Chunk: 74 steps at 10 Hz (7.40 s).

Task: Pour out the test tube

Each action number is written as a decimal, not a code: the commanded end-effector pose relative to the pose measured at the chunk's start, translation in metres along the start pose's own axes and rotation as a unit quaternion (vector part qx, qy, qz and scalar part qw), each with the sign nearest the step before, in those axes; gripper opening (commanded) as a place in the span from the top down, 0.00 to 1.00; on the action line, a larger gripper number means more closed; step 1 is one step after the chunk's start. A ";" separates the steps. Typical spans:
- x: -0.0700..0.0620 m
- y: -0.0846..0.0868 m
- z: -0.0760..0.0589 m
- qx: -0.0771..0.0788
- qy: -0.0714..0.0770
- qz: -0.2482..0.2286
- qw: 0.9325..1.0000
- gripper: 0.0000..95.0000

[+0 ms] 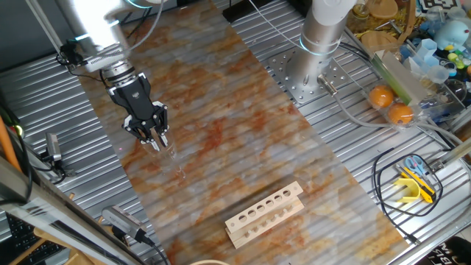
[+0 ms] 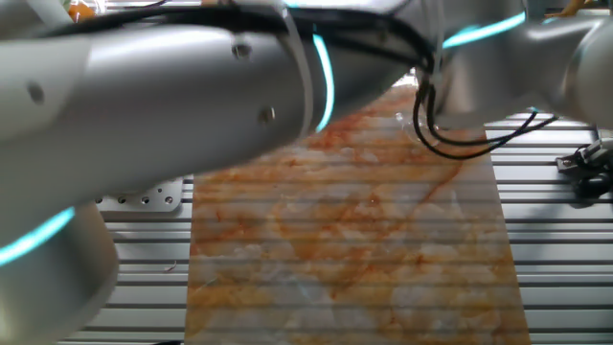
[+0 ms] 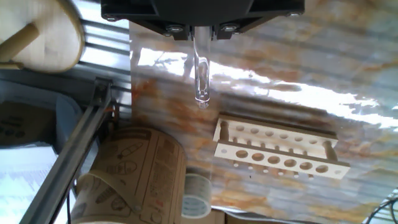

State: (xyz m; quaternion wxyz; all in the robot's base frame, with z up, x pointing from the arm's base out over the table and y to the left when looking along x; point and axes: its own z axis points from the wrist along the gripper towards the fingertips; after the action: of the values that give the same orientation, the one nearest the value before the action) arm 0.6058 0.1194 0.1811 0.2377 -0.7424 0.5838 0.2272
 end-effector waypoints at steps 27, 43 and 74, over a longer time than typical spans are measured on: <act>-0.038 0.018 -0.042 -0.008 0.206 0.139 0.969 1.00; -0.063 0.025 -0.042 0.069 0.269 0.379 0.883 1.00; -0.121 0.035 -0.003 0.028 0.408 0.225 0.884 1.00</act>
State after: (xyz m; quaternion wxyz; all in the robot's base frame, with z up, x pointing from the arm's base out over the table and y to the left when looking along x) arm 0.5450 0.2025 0.2540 -0.0355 -0.5941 0.8026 -0.0396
